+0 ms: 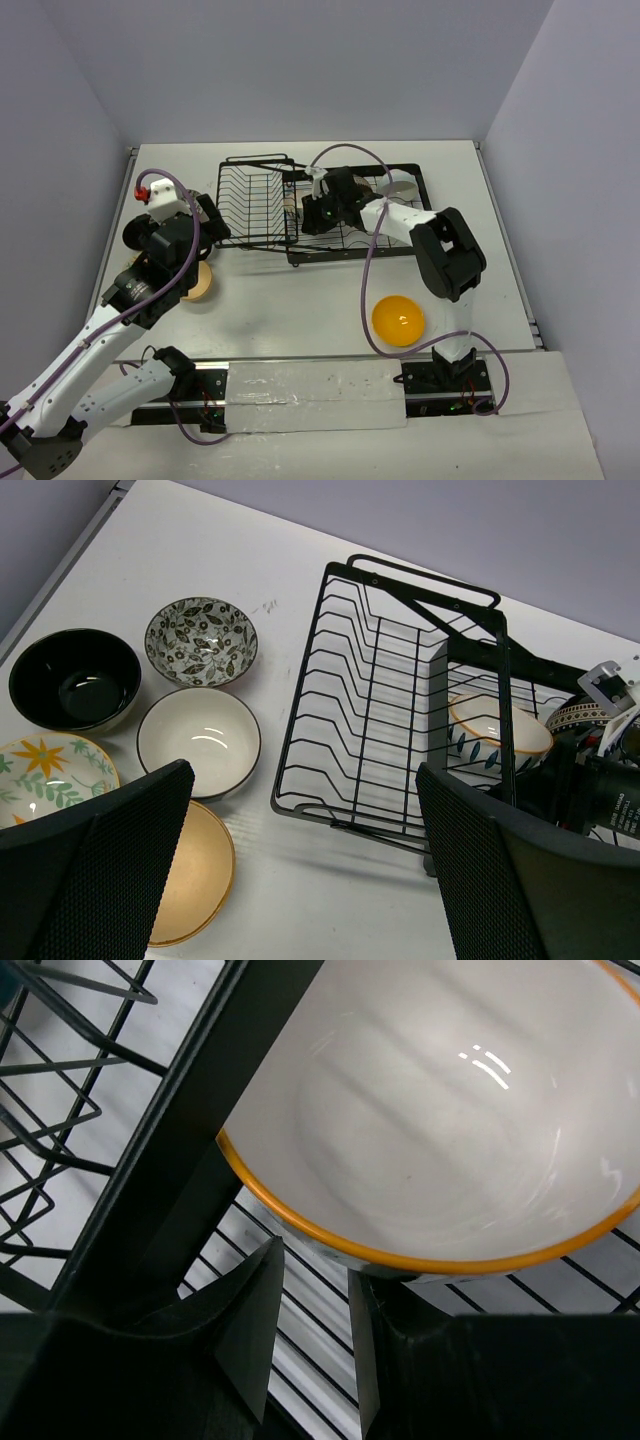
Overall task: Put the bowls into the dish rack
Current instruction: Move the bowl to the dish rack.
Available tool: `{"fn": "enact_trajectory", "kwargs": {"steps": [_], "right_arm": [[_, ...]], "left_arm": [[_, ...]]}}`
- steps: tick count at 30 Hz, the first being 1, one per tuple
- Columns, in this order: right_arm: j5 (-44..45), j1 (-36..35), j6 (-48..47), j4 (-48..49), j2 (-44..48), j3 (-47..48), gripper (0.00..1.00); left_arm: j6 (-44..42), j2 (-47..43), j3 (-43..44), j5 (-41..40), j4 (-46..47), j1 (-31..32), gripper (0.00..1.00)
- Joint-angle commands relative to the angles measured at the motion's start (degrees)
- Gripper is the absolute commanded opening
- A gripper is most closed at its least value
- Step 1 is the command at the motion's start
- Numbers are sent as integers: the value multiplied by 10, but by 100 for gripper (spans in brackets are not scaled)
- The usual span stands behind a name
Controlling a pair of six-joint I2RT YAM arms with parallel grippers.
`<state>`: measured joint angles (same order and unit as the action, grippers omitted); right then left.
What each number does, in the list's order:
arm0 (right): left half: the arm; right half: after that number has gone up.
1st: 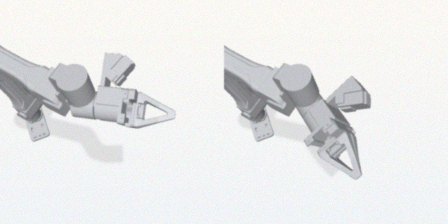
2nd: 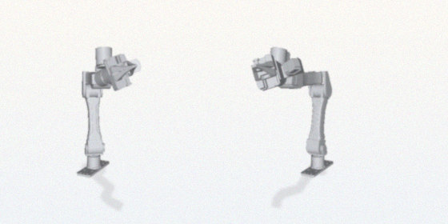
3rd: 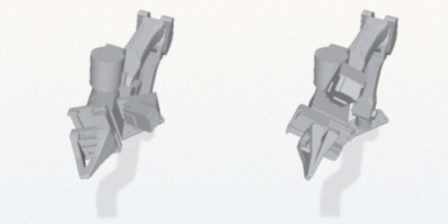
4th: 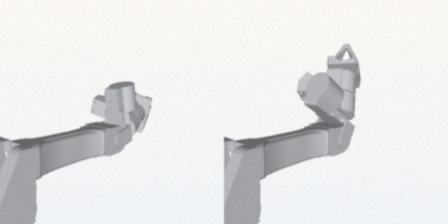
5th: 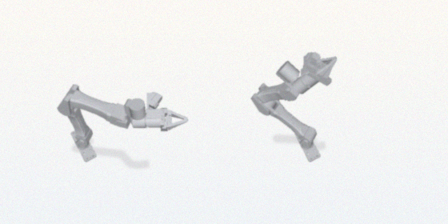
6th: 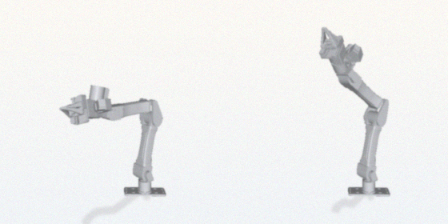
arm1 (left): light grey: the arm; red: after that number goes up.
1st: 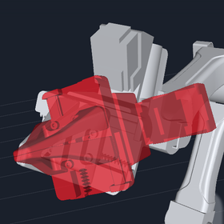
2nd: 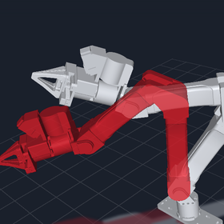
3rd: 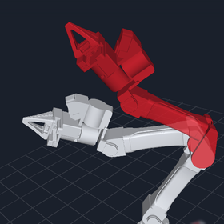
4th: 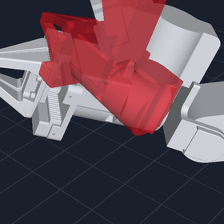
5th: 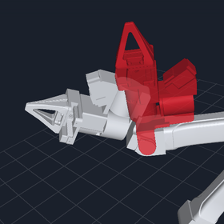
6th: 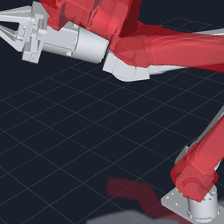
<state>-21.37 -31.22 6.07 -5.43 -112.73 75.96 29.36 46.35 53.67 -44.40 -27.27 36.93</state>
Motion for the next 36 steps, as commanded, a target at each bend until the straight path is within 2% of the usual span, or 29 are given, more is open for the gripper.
{"fn": "enact_trajectory", "kwargs": {"steps": [1, 12, 18, 22, 30, 36], "right_arm": [[-2, 4, -10, 3, -4, 24, 40], [-3, 0, -25, -18, 96, -49, 43], [40, -2, -24, -43, 133, -34, 43], [70, -2, -11, -62, 133, 1, 43], [125, -2, -5, -126, 76, 82, 43], [154, -1, 11, -136, 63, 89, 43]], "left_arm": [[-9, -6, 2, -2, 19, -2, 99], [-9, -6, 3, 8, 20, -3, 99], [-9, -7, 3, 8, 19, -3, 99], [-9, -7, 4, 7, 19, -3, 99], [-10, -10, 3, 6, 20, -3, 99], [-10, -10, 3, 9, 20, -3, 99]]}}
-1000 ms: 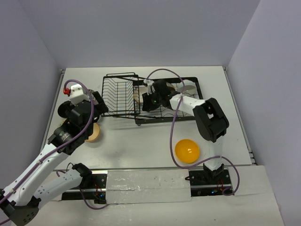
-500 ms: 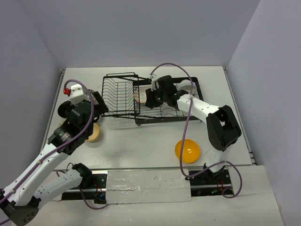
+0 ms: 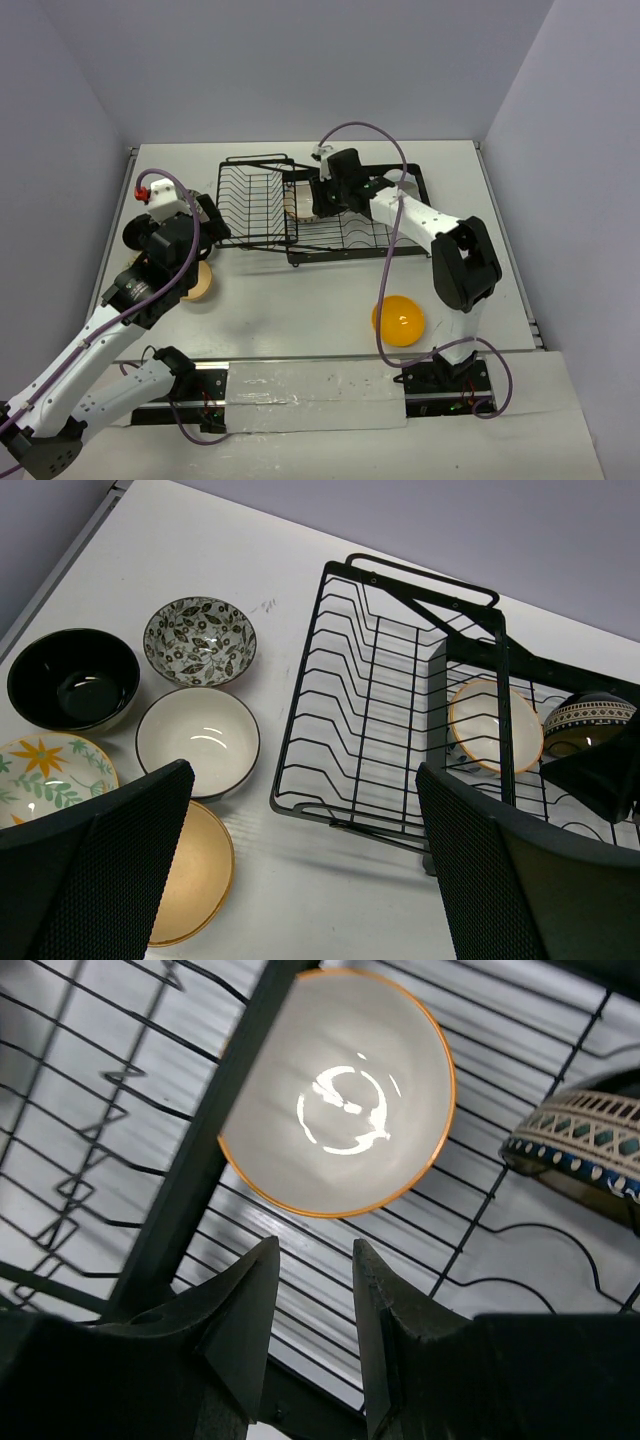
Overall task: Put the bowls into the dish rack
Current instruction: Move the bowl to the dish rack.
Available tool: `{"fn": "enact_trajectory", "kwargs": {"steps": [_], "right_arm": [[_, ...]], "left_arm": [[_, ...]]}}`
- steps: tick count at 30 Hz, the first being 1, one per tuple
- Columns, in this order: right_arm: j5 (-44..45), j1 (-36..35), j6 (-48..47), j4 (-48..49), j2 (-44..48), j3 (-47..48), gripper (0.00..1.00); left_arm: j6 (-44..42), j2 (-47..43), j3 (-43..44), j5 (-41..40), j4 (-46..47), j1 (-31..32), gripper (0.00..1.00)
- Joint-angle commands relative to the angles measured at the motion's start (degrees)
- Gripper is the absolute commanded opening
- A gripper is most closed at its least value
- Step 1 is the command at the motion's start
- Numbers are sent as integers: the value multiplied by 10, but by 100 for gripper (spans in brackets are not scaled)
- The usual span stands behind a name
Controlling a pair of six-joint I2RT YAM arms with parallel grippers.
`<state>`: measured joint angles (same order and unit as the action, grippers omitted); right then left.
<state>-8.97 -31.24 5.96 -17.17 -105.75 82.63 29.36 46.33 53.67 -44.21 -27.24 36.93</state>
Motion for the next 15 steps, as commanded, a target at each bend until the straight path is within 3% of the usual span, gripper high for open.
{"fn": "enact_trajectory", "kwargs": {"steps": [1, 15], "right_arm": [[30, 0, 13, -20, -9, 24, 43], [19, 0, 20, -23, -41, 39, 43]], "left_arm": [[-10, -10, 3, 8, 20, -3, 99], [-10, -12, 4, 6, 18, -3, 99]]}}
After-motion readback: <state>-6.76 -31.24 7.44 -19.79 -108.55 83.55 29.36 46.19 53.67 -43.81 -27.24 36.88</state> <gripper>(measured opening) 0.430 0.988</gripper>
